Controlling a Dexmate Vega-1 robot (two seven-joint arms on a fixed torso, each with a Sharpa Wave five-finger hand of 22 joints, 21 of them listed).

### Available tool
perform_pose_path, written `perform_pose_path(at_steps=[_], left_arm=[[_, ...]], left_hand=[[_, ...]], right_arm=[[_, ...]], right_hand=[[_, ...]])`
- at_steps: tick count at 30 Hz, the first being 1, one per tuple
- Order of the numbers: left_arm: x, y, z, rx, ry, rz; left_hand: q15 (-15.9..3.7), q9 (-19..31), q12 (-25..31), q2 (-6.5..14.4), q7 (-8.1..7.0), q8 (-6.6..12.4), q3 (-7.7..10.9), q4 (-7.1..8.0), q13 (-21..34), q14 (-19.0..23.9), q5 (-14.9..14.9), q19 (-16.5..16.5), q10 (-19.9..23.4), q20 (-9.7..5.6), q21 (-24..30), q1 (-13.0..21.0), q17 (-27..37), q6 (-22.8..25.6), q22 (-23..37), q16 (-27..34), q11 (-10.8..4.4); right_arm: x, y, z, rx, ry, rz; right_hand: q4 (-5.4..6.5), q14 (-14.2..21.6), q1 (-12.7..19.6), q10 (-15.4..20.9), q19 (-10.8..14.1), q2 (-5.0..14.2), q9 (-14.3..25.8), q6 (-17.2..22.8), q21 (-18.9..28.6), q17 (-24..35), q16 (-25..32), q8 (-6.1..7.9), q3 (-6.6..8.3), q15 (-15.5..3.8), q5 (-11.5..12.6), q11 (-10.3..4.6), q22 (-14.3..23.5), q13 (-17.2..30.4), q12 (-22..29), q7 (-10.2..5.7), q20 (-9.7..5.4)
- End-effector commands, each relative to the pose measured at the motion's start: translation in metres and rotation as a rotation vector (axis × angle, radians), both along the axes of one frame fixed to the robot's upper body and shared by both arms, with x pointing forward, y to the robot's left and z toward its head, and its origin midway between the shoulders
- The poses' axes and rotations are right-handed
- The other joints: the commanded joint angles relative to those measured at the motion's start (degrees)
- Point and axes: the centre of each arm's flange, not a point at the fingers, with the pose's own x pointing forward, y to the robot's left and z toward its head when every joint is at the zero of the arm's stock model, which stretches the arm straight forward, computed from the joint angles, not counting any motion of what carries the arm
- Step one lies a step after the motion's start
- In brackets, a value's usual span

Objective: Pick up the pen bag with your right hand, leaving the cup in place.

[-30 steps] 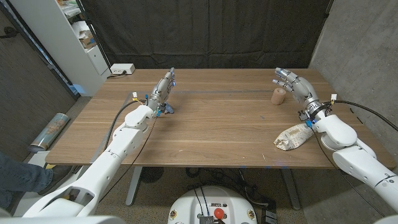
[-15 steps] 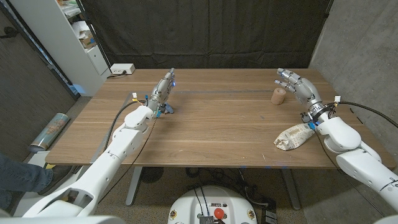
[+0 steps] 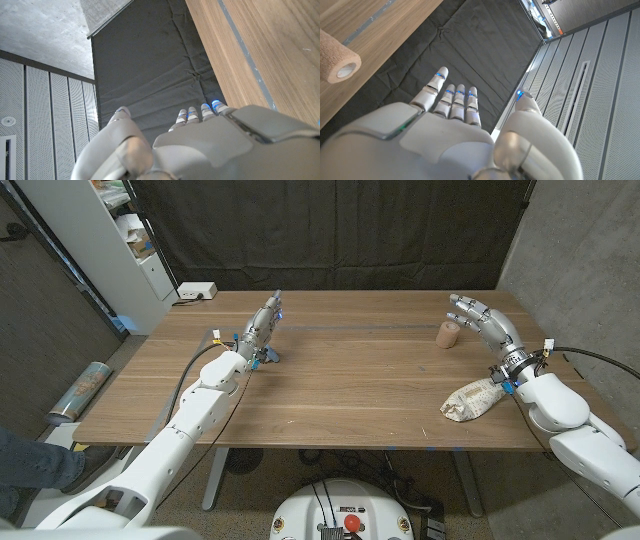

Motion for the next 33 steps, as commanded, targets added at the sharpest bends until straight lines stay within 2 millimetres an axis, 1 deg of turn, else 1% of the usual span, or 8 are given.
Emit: perform_pose_path(at_steps=[1,14,18,22,33], left_arm=[[-0.001,-0.004,-0.001,0.007,0.004,0.001],[-0.004,-0.011,0.000,0.019,0.002,0.004],[-0.004,-0.013,0.000,0.025,0.009,0.000],[-0.004,-0.014,0.000,0.030,0.012,0.002],[-0.001,-0.016,0.005,0.041,0.008,-0.002]], left_hand=[[-0.24,0.26,0.41,0.25,-0.10,0.27,0.12,-0.22,0.09,-2.89,-0.01,-2.44,-0.46,0.29,0.14,0.32,0.24,0.13,0.27,0.38,-0.11],[-0.25,0.26,0.41,0.33,-0.05,0.26,0.05,-0.29,0.09,-2.90,-0.06,-2.51,-0.47,0.34,0.14,0.36,0.24,0.19,0.27,0.38,-0.11],[-0.27,0.26,0.42,0.34,-0.02,0.26,0.03,-0.31,0.09,-2.91,-0.07,-2.50,-0.48,0.32,0.14,0.37,0.24,0.22,0.27,0.38,-0.10],[-0.26,0.26,0.40,0.37,0.07,0.26,0.01,-0.33,0.09,-2.90,-0.09,-2.51,-0.53,0.31,0.15,0.38,0.24,0.24,0.27,0.39,0.00],[-0.19,0.27,0.46,0.41,0.26,0.28,-0.05,-0.38,0.10,-2.94,-0.13,-2.53,-0.42,0.30,0.15,0.39,0.24,0.35,0.27,0.38,0.03]], right_arm=[[-0.015,-0.011,-0.009,-0.036,0.003,-0.074],[-0.023,-0.021,-0.028,-0.035,0.028,-0.103],[-0.023,-0.023,-0.031,-0.034,0.034,-0.108],[-0.024,-0.024,-0.034,-0.037,0.035,-0.118],[-0.029,-0.027,-0.039,-0.070,0.028,-0.173]], right_hand=[[-0.18,0.87,0.67,0.46,0.58,0.10,0.16,0.44,-0.14,0.21,0.01,0.22,0.14,-0.13,0.31,-0.20,0.16,0.23,-0.06,-0.15,0.09],[-0.21,1.59,0.92,1.08,1.15,0.06,0.18,1.03,-0.05,0.27,0.16,0.21,0.22,-0.40,0.59,-0.35,0.17,0.24,-0.01,-0.54,0.10],[-0.22,1.80,1.02,1.29,1.33,0.06,0.19,1.20,-0.03,0.29,0.19,0.20,0.26,-0.38,0.67,-0.30,0.17,0.25,0.01,-0.80,0.11],[-0.23,2.11,1.12,1.35,1.49,0.03,0.20,1.54,-0.02,0.30,0.25,0.25,0.28,-0.40,0.78,-0.69,0.17,0.25,-0.04,-1.03,0.07],[-0.25,2.35,1.26,1.53,1.85,-0.04,0.22,1.68,0.03,0.32,0.26,0.18,0.31,-0.49,0.93,-0.66,0.17,0.26,-0.08,-1.25,0.04]])
